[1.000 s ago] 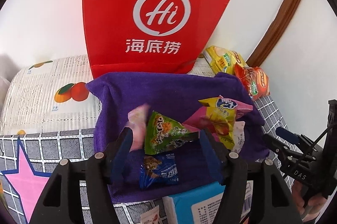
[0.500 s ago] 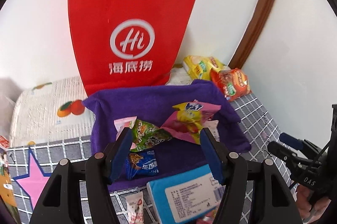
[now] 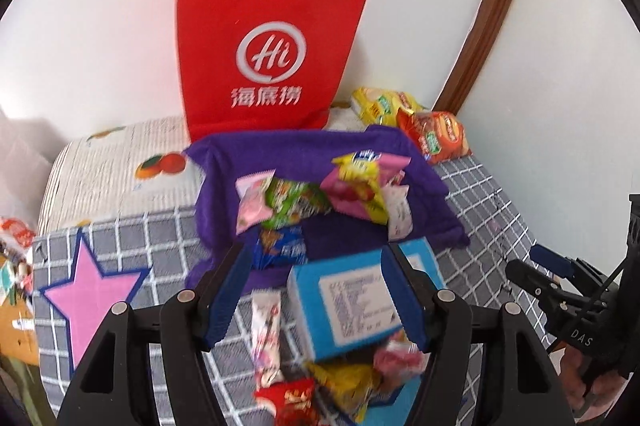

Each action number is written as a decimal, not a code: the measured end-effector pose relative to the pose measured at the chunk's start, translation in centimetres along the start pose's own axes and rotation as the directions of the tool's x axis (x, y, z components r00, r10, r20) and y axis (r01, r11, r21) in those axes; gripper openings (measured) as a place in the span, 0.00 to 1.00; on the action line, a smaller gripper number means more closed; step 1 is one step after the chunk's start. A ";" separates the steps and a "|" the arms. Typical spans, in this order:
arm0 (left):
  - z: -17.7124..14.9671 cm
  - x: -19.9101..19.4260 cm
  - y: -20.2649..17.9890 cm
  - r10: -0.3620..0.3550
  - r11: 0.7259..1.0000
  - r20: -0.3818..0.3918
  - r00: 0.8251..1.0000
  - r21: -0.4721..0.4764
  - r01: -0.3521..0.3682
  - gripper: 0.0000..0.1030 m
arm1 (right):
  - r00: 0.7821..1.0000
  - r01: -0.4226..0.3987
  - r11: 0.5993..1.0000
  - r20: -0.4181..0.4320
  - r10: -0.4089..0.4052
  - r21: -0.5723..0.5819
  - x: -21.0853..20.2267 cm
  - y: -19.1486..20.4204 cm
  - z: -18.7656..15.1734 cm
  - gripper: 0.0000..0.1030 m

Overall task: Organize snacks
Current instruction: 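Withdraw both open tools back toward the remaining snacks, then grasp the pink potato chip bag with the right tool while the left tool grasps the red candy bag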

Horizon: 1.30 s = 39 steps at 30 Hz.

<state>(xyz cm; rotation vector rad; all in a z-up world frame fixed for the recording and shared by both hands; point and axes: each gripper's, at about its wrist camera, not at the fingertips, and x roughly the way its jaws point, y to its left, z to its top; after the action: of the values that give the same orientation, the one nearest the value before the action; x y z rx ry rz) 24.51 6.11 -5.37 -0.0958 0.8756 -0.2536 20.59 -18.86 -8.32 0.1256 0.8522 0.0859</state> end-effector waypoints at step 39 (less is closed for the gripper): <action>-11.4 -0.8 6.7 0.098 0.985 -0.148 0.984 -0.129 -0.118 0.64 | 0.978 -0.152 0.972 -0.171 0.122 -0.181 7.5 6.6 -9.8 0.49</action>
<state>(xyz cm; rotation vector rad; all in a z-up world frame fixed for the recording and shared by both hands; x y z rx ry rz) 16.44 13.06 -13.30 -0.1592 1.0361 -0.0988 17.97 -10.61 -19.31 -0.0052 0.9890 0.3114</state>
